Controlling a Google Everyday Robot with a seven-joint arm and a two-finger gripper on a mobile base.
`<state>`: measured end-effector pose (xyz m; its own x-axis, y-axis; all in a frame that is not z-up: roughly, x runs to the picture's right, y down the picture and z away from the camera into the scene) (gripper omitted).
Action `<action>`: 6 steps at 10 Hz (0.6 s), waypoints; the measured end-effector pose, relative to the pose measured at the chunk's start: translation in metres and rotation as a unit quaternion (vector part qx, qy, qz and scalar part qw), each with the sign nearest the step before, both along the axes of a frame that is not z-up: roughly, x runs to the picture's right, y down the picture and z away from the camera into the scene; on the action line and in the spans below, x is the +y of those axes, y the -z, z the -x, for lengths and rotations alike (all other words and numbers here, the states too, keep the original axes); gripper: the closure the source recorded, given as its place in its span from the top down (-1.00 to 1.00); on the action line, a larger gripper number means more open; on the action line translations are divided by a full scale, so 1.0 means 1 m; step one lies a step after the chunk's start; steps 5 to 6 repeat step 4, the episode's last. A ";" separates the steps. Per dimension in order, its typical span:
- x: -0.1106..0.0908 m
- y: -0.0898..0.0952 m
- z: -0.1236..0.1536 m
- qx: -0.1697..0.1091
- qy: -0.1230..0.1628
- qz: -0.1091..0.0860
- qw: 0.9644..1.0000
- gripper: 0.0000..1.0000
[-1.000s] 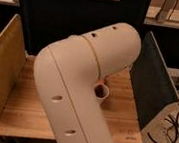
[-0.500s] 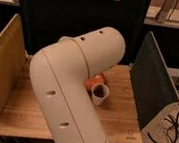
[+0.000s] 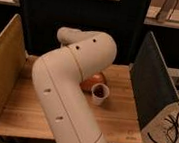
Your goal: Knock the eraser over
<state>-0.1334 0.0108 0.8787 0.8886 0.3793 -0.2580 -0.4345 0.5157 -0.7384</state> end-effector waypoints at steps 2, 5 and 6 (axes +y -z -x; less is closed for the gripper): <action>-0.053 -0.013 -0.049 0.047 -0.047 -0.047 0.997 -1.00; -0.091 -0.006 -0.113 0.090 -0.112 -0.079 0.987 -1.00; -0.091 -0.006 -0.113 0.090 -0.112 -0.079 0.987 -1.00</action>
